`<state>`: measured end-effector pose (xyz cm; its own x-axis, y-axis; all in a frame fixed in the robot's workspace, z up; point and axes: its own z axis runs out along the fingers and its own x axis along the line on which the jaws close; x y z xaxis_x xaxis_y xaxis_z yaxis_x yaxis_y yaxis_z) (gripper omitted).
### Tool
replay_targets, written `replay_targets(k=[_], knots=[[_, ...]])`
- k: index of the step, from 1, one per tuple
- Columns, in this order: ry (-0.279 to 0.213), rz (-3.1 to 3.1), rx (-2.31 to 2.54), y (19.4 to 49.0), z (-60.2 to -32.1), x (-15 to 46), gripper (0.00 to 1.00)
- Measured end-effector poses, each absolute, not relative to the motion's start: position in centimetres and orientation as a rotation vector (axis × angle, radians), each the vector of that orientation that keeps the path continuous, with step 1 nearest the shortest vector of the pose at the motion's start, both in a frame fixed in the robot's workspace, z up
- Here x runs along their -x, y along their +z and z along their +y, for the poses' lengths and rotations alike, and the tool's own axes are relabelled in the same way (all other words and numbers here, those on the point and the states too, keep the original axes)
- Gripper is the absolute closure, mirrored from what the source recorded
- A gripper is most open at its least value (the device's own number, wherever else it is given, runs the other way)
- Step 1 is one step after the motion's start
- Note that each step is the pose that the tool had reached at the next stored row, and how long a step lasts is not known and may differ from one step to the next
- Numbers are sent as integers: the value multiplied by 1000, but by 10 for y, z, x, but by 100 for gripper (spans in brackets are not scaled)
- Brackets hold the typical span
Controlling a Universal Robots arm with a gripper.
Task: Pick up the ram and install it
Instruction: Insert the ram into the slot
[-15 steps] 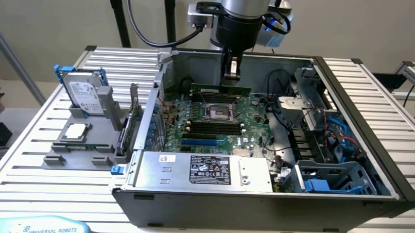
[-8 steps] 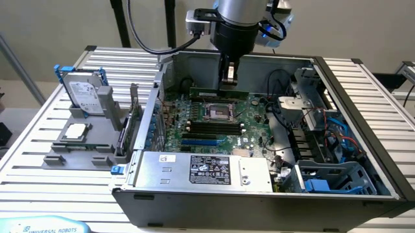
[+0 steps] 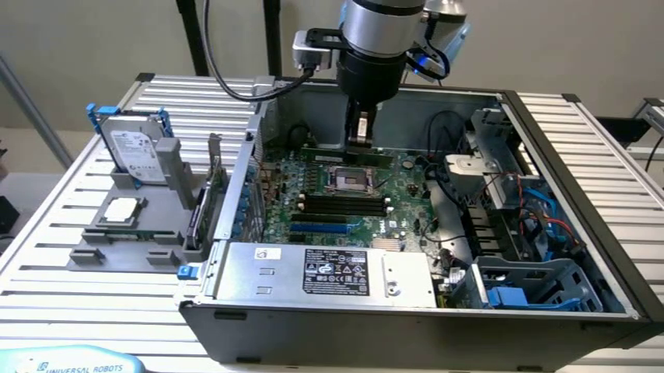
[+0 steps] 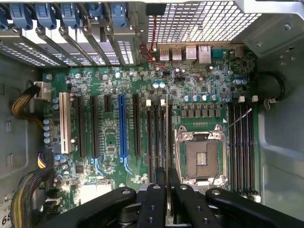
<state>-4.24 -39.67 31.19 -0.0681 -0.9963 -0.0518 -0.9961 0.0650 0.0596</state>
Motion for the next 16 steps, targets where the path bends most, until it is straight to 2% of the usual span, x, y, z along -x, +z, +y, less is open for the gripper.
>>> replay_targets(k=[16], knots=[[-112,-2289,-2146,280,-397,41,87]])
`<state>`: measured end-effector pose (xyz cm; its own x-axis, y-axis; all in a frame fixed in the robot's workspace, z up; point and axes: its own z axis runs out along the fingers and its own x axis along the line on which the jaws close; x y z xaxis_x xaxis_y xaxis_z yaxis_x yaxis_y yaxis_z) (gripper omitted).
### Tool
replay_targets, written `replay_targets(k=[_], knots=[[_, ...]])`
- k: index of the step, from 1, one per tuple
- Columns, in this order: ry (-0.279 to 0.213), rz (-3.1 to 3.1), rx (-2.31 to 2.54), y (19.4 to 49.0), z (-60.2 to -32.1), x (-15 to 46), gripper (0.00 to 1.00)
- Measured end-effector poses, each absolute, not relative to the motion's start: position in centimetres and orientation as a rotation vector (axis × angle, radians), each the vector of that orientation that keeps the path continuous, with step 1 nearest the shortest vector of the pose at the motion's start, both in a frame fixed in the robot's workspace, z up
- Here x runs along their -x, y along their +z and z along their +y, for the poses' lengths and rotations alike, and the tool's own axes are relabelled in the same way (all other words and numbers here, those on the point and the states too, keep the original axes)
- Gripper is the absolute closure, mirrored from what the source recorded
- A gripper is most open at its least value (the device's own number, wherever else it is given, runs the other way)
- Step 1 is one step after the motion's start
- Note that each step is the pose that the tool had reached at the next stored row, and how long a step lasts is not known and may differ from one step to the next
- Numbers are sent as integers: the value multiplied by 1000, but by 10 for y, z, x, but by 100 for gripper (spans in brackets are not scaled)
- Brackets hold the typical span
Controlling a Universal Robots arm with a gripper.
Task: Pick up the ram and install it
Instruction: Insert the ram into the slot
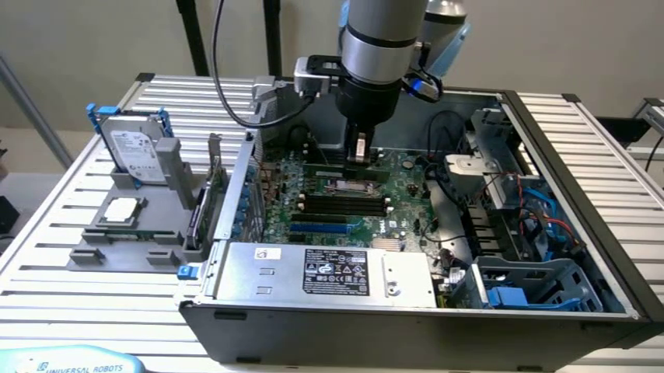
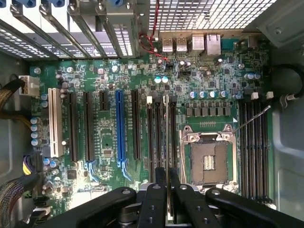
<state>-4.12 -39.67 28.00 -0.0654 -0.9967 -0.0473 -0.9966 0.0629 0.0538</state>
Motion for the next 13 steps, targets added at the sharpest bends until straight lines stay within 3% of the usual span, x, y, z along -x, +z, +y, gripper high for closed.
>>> replay_targets(k=[13], knots=[[-91,-2227,-2192,261,-397,39,87]])
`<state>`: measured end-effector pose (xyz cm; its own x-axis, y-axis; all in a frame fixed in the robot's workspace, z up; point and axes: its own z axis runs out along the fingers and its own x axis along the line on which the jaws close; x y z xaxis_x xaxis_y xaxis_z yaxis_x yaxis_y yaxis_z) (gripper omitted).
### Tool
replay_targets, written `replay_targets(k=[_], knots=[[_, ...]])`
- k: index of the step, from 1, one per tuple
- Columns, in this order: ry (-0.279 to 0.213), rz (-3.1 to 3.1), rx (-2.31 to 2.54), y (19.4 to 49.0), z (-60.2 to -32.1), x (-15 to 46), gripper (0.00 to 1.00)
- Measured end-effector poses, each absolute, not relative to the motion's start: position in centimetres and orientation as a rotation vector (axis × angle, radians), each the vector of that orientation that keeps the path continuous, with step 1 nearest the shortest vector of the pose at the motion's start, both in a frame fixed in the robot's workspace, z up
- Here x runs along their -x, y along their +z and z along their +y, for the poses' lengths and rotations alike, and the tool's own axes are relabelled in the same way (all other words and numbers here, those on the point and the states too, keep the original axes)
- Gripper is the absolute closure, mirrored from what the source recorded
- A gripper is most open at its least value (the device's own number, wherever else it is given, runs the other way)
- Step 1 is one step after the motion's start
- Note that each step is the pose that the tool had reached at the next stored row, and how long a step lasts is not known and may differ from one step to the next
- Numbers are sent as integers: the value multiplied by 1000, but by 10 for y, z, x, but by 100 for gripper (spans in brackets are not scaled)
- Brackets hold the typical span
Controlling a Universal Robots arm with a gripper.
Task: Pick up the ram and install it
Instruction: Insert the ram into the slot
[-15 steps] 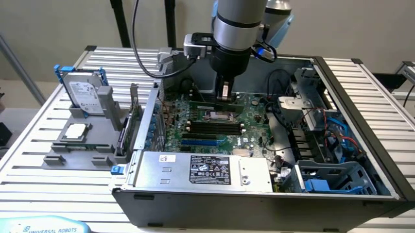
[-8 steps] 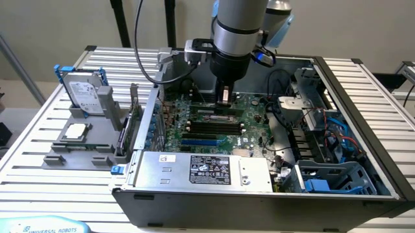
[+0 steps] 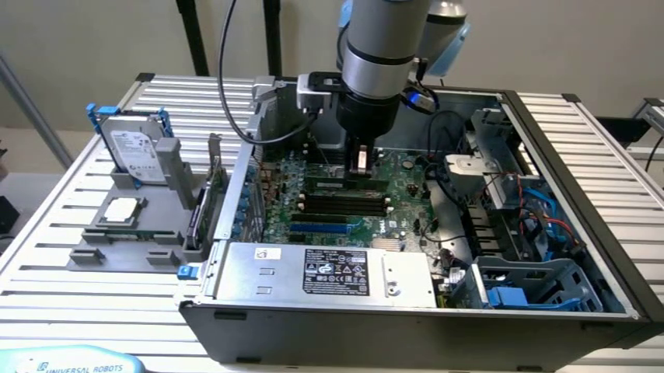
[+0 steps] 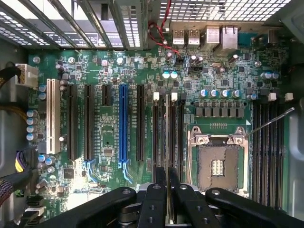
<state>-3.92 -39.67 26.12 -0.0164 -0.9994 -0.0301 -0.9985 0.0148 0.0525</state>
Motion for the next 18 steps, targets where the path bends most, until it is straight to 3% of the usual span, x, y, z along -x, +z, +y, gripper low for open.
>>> replay_targets(k=[18], knots=[[-63,-2233,-2191,243,-397,39,87]])
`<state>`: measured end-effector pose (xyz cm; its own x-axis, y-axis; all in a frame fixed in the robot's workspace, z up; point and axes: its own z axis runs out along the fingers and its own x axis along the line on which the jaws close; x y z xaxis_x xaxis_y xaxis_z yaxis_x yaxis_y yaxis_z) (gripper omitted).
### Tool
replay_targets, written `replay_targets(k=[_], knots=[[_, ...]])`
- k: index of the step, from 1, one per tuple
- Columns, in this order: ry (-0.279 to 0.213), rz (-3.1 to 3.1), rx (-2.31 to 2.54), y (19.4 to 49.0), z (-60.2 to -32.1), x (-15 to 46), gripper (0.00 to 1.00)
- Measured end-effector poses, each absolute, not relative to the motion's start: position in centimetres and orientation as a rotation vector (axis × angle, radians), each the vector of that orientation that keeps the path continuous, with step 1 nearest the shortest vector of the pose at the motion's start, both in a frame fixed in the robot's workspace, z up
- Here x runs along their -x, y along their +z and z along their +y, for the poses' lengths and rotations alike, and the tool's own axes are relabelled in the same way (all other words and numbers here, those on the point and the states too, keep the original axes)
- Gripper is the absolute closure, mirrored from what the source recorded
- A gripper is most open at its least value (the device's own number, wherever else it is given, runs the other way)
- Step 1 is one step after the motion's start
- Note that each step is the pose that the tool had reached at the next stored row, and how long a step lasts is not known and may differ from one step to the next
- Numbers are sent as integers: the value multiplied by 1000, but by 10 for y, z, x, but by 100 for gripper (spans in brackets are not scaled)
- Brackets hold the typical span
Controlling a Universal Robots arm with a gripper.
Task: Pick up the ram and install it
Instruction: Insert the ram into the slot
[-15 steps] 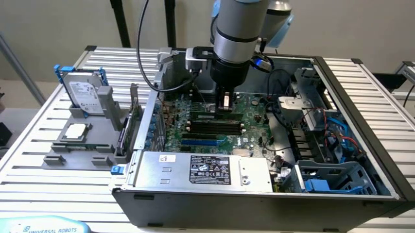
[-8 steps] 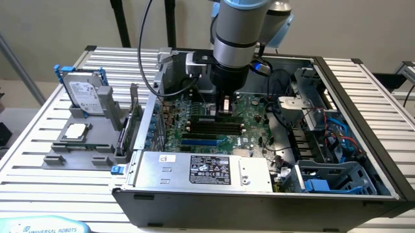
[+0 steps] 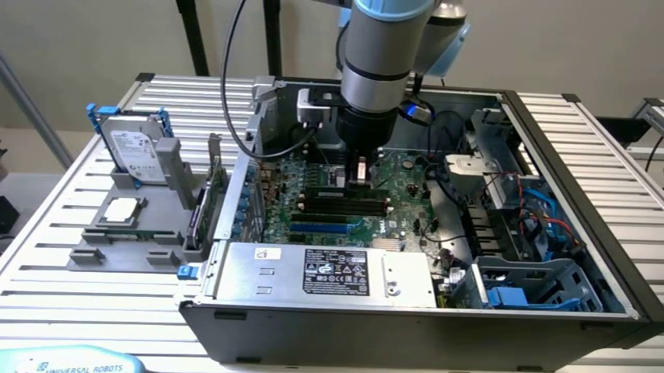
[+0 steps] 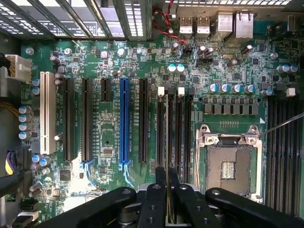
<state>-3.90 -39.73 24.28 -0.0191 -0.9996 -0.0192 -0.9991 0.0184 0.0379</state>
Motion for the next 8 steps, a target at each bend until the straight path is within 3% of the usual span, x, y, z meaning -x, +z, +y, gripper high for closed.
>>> replay_targets(k=[8], knots=[[-46,-2230,-2179,235,-397,39,87]])
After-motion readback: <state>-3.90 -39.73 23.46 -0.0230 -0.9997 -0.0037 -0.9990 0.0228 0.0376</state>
